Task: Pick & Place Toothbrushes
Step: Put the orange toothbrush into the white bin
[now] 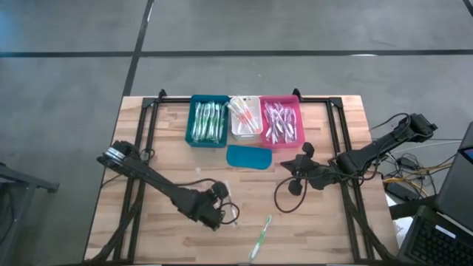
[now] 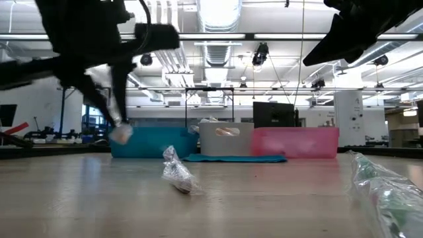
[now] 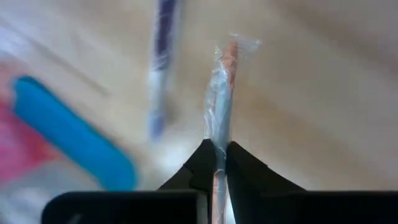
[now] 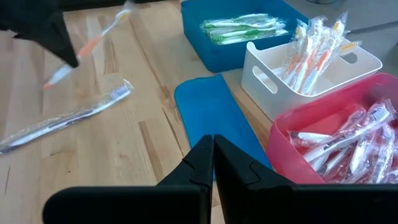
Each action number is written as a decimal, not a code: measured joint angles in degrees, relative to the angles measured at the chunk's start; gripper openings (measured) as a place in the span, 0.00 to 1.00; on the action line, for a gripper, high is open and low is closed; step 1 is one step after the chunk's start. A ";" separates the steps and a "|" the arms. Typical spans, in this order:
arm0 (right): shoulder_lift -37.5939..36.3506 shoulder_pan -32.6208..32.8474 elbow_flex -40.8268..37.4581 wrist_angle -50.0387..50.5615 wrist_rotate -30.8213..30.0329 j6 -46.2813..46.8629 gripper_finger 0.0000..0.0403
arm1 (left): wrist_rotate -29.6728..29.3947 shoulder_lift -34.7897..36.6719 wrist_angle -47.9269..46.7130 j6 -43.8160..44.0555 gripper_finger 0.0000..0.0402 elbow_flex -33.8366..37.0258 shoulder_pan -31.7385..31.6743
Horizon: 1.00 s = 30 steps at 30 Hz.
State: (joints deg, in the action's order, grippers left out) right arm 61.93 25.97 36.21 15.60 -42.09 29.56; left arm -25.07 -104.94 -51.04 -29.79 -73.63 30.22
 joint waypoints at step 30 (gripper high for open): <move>-0.38 -0.16 0.00 0.64 -3.07 0.02 0.02 | -7.74 0.12 20.50 -45.90 0.06 -9.86 -32.36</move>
State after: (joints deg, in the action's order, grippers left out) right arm 61.55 25.81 36.21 16.24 -45.15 29.58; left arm -32.80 -104.81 -30.55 -75.69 -83.49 -2.14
